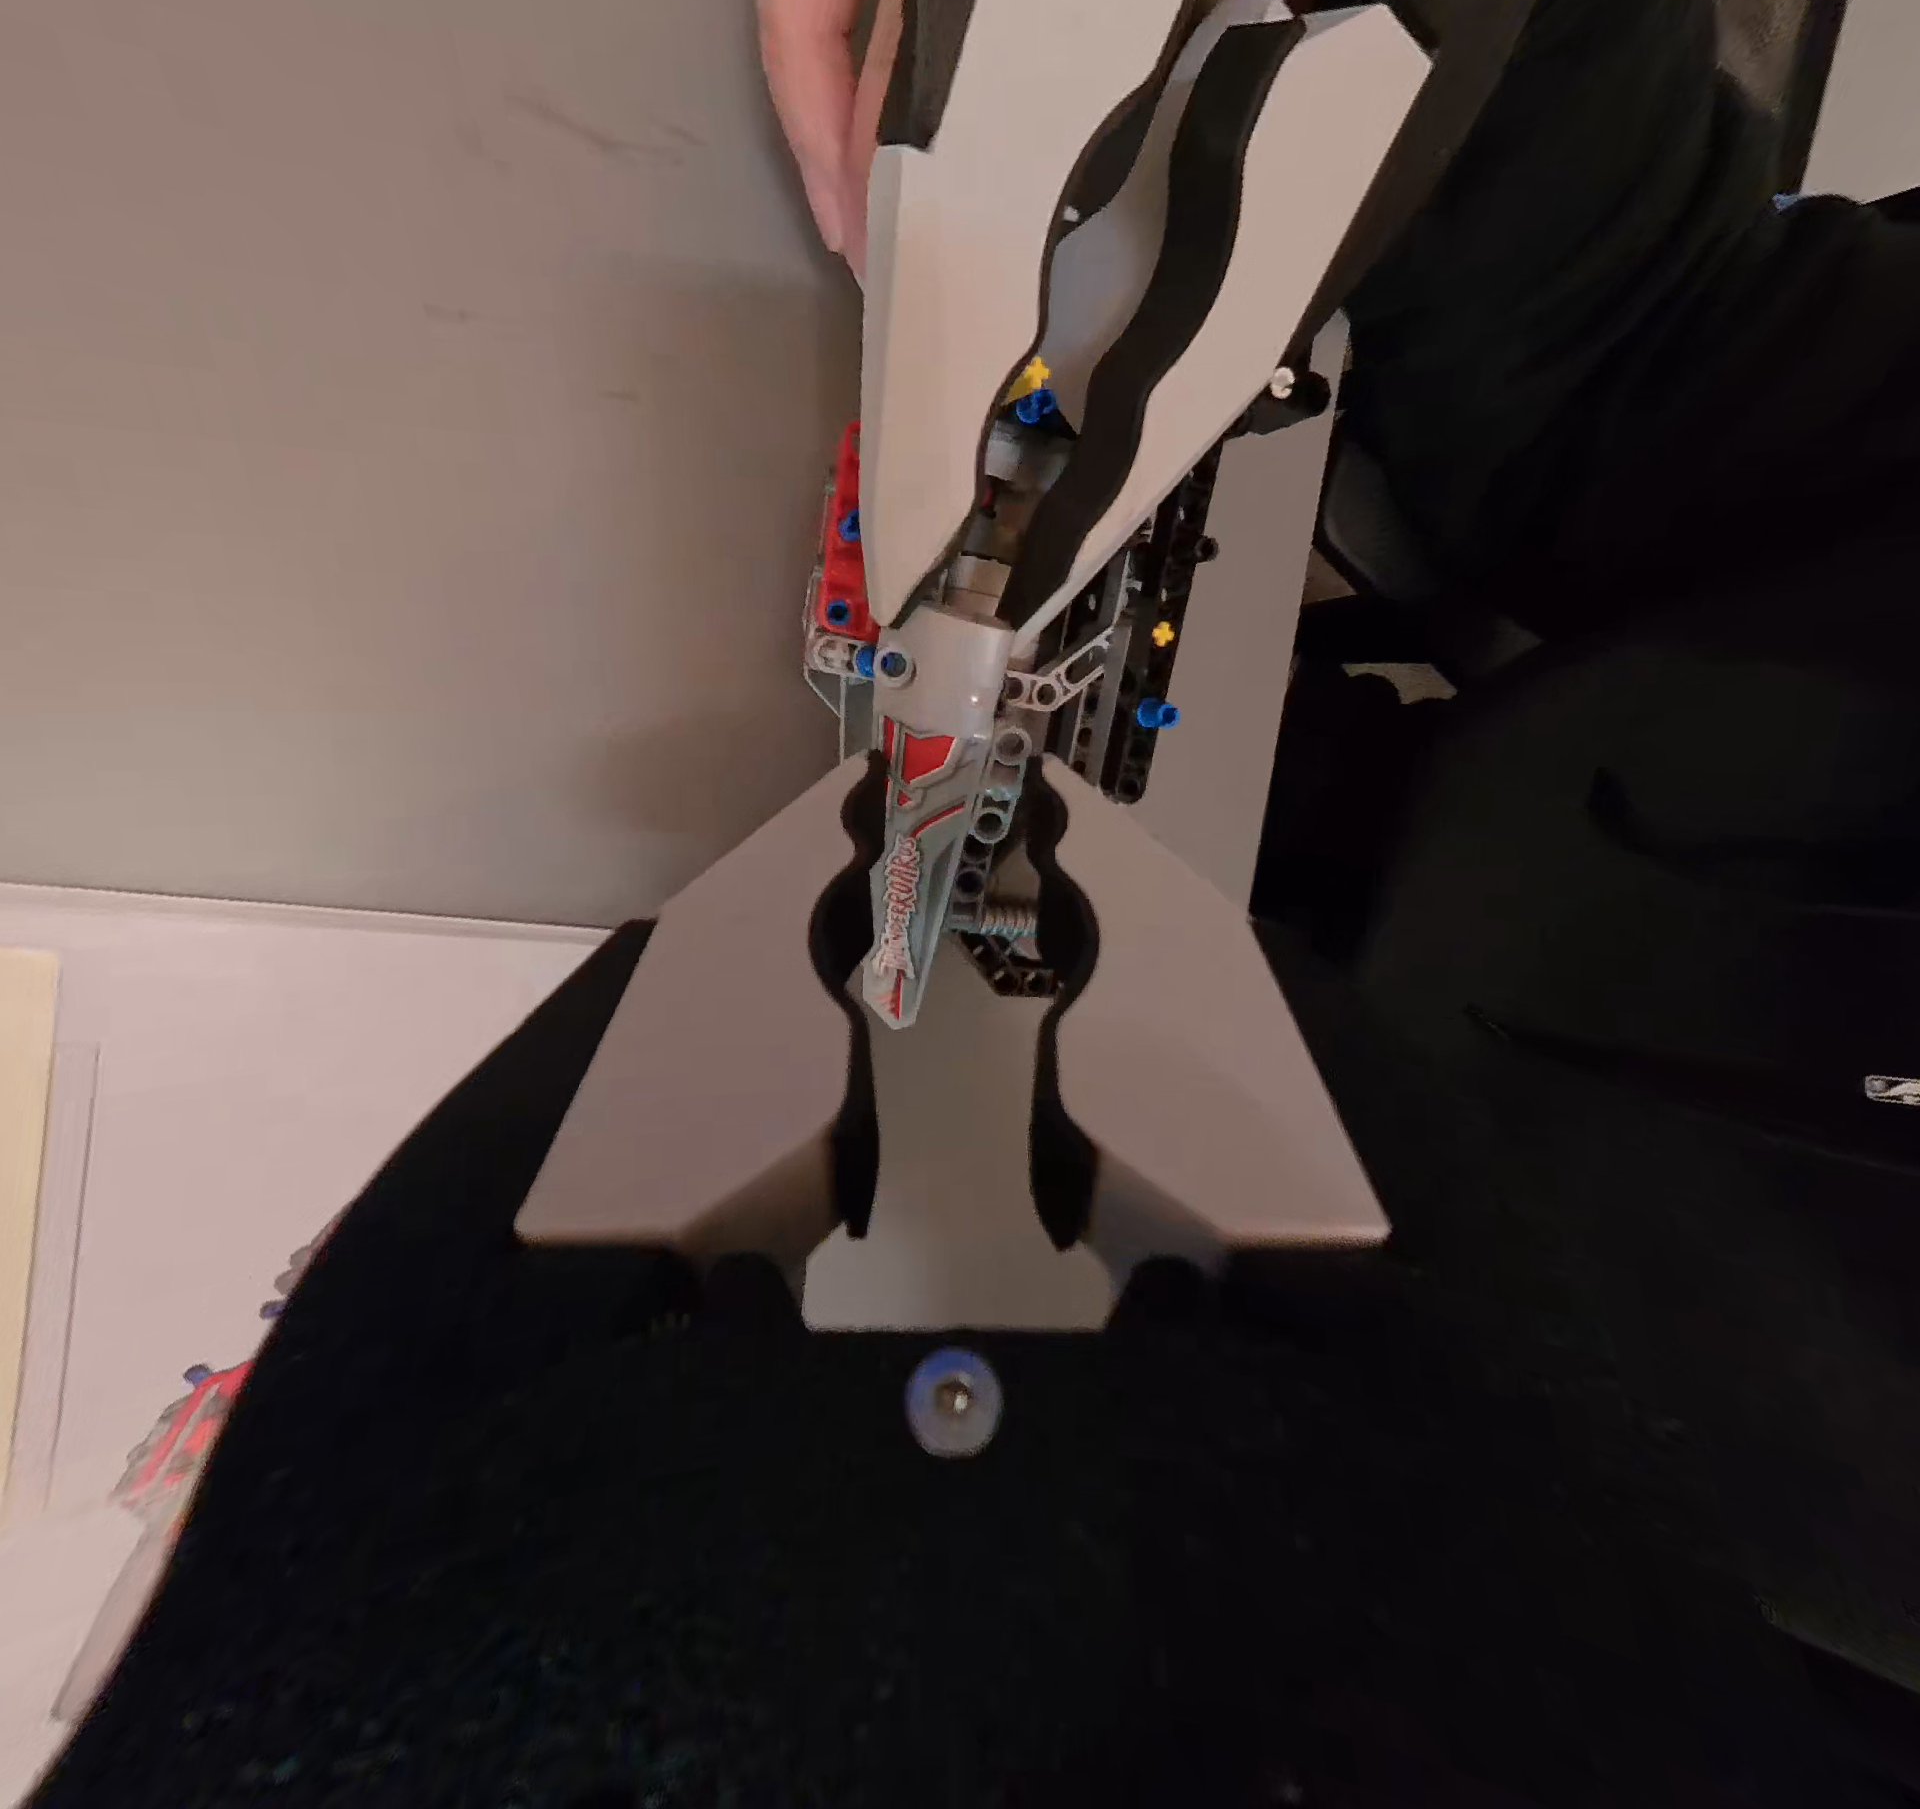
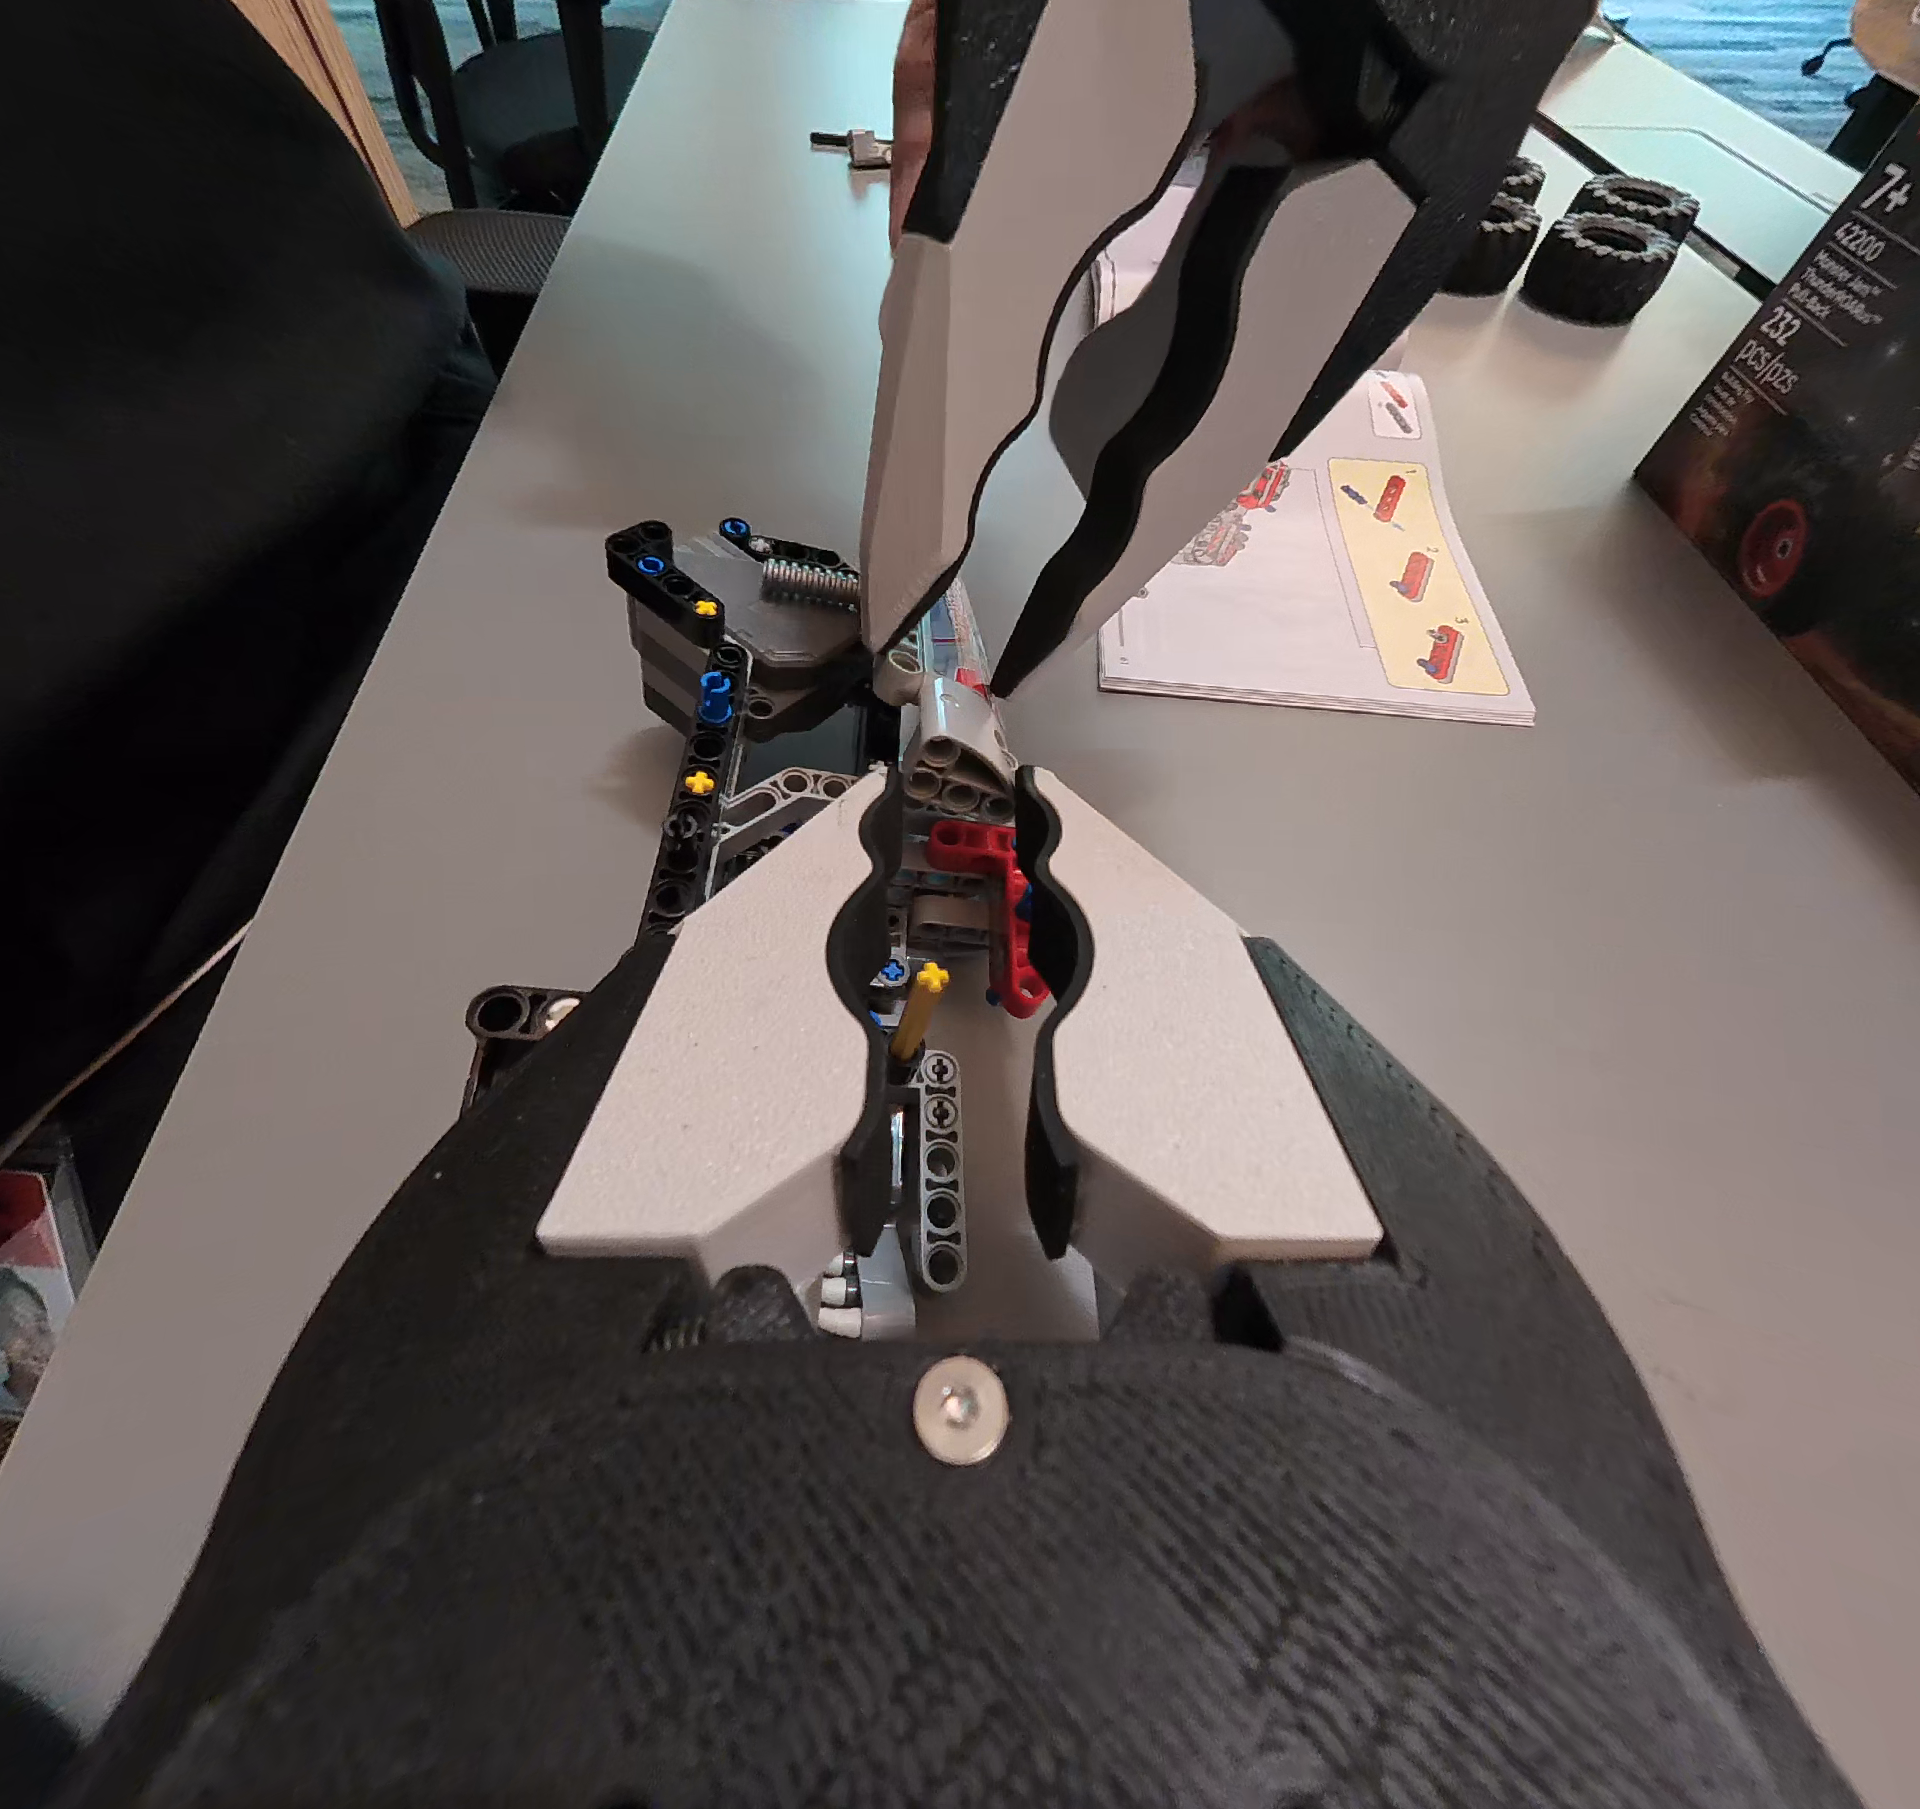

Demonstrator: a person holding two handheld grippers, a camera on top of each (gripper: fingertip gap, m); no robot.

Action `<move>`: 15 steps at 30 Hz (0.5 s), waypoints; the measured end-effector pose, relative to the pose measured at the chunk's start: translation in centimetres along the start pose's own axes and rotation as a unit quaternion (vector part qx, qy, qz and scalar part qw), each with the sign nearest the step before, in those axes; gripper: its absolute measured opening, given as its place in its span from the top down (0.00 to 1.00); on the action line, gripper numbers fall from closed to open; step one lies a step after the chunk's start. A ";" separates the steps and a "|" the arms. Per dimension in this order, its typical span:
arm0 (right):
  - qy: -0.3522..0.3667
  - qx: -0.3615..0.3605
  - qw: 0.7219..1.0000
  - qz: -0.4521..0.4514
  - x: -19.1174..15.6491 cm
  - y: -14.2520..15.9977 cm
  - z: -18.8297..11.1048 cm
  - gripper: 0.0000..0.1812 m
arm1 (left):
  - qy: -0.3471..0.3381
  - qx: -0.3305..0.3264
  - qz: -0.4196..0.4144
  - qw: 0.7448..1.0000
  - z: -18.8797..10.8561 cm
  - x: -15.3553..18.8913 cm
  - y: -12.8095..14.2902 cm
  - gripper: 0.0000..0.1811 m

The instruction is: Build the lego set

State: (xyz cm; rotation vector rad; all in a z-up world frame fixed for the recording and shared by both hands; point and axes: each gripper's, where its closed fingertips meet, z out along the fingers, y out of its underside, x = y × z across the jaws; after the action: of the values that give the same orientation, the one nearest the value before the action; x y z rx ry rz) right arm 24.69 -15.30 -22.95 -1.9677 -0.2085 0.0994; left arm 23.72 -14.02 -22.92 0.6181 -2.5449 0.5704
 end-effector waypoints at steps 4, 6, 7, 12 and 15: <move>-0.001 0.000 1.000 0.000 0.0 0.0 0.0 0.89 | -0.024 -0.015 0.023 0.999 0.1 0.0 0.1 0.87; -0.008 0.000 1.000 -0.003 -0.3 0.0 0.1 0.89 | -0.020 -0.031 0.032 0.999 0.1 0.2 0.4 0.87; -0.008 0.000 1.000 -0.003 -0.3 0.0 0.1 0.89 | -0.016 -0.035 0.031 0.999 -0.1 0.3 0.4 0.88; -0.005 0.001 1.000 -0.004 -0.2 -0.1 0.0 0.89 | -0.013 -0.038 0.016 0.999 0.1 0.1 0.5 0.87; -0.006 0.001 1.000 -0.003 -0.2 0.0 0.0 0.89 | -0.018 -0.037 0.020 0.999 0.1 0.1 0.4 0.87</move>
State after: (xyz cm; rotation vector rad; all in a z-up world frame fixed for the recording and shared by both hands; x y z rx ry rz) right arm 24.45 -15.34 -22.91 -1.9650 -0.2224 0.1062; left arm 23.37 -13.75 -23.04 0.5573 -2.6037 0.4815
